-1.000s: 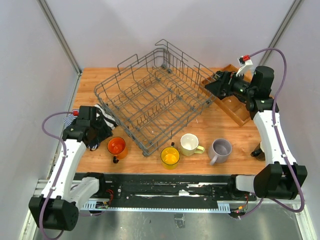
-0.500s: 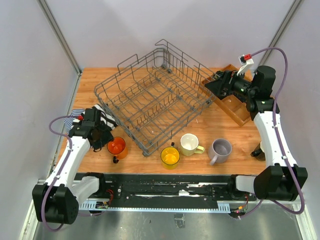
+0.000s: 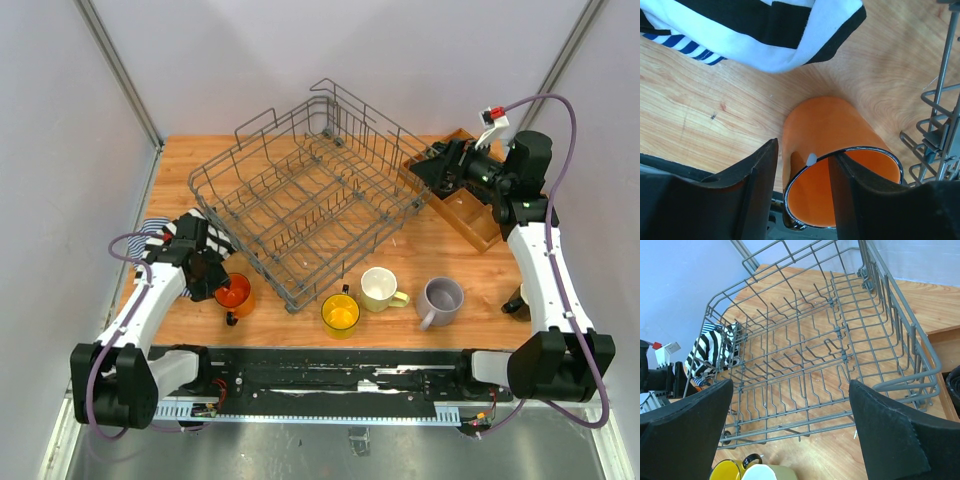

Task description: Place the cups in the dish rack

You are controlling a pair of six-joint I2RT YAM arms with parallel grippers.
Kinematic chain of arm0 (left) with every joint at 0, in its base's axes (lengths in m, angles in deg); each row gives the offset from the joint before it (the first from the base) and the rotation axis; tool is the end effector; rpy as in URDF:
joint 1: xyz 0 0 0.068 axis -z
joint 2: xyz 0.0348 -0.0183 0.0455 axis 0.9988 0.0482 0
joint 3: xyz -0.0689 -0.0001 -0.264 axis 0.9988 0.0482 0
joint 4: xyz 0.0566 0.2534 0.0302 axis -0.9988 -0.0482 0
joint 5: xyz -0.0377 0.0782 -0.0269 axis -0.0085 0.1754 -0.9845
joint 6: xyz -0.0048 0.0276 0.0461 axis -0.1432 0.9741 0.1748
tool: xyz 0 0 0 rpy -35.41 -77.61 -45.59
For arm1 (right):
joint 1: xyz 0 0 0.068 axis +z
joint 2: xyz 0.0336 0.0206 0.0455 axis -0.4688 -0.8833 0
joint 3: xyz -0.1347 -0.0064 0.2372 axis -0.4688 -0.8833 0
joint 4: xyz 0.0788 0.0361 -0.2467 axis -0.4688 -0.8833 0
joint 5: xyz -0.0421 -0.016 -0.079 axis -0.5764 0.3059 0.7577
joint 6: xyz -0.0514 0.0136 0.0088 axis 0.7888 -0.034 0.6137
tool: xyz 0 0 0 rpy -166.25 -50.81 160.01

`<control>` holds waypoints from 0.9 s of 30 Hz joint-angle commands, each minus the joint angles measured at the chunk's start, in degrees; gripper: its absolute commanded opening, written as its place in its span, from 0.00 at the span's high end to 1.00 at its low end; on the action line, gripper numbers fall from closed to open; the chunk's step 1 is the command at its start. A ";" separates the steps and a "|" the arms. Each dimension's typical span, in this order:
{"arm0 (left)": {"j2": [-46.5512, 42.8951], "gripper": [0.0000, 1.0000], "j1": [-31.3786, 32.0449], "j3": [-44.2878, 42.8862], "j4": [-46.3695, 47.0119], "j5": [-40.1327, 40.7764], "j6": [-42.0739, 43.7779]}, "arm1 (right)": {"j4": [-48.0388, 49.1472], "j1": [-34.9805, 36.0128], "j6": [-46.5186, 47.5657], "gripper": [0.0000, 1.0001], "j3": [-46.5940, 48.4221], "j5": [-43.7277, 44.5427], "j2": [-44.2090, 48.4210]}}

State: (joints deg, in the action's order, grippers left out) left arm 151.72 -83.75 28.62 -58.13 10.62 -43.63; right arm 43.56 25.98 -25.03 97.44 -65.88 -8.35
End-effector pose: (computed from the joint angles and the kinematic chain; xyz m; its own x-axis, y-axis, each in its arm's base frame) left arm 0.1877 -0.0084 0.2139 -0.7738 -0.5308 -0.3456 -0.5153 0.8448 -0.1439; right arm 0.2860 0.0159 0.4024 -0.3410 0.2459 -0.9074 -0.6112 0.6753 0.4127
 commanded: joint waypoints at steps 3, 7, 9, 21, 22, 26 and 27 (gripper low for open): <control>1.35 0.55 1.06 0.53 1.27 -0.18 -0.44 | 2.00 0.92 -0.79 0.01 -0.23 0.71 0.21; 2.13 0.61 1.58 0.60 1.23 -0.38 -0.46 | 2.05 0.92 -1.06 0.01 0.22 0.99 0.05; 2.27 0.67 1.62 0.59 1.26 -0.44 -0.40 | 2.10 0.92 -1.26 0.01 0.46 1.01 -0.04; -1.13 0.99 1.79 -0.21 -0.43 -1.99 -0.11 | 3.98 0.92 -10.19 0.07 1.60 -1.44 -2.37; -1.96 1.00 1.79 -0.82 -1.14 -2.21 -0.11 | 4.43 0.92 -11.05 0.07 1.40 -1.94 -2.53; -5.67 1.00 1.79 -3.49 -3.66 -5.41 -1.35 | 6.37 0.92 -13.77 0.07 0.29 -2.40 -3.01; -6.57 0.99 1.79 -4.61 -4.58 -6.01 -1.54 | 6.59 0.92 -14.28 0.06 0.19 -2.52 -3.15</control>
State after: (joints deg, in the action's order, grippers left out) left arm 149.31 -82.22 28.66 -60.53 8.78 -43.72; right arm 46.45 25.98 -34.84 97.47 -66.49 -11.17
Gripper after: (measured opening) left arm 0.110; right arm 0.929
